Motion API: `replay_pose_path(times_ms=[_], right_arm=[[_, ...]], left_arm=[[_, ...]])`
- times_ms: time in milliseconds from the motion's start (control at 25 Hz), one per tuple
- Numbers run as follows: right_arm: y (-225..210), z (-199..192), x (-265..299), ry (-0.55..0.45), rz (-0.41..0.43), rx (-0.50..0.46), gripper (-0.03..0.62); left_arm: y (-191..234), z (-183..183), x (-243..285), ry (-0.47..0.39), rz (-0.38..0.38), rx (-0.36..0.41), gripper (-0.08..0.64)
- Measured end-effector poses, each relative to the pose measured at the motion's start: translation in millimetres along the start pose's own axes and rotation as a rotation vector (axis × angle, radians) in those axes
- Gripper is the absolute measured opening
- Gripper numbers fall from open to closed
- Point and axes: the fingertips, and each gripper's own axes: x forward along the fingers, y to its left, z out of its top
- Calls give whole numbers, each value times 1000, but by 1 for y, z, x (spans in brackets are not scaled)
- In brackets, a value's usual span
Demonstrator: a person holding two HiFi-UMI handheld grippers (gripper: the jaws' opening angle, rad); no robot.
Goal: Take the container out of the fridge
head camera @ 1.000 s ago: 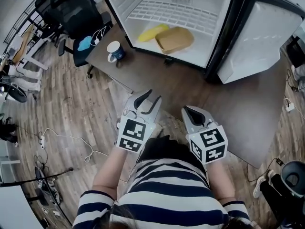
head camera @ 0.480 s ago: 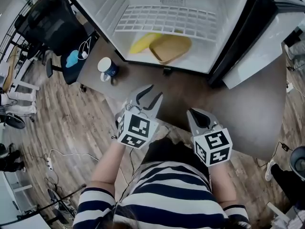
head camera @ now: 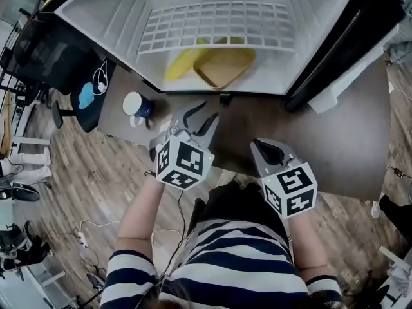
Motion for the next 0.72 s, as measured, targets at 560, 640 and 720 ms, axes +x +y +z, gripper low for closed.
replay_pose_path(times_ms=[560,640,720], right_arm=[[3,-10,43,17,-35,67,-6],[4,-13,52,19,-37,78,-6],[2,-13,58,20,-39,88,-6]], left_arm=[[25,-8,51,43,-121,344,0],[28,-12,57,54,-140,386,0],[29,-14,64,63,-160,419,0]])
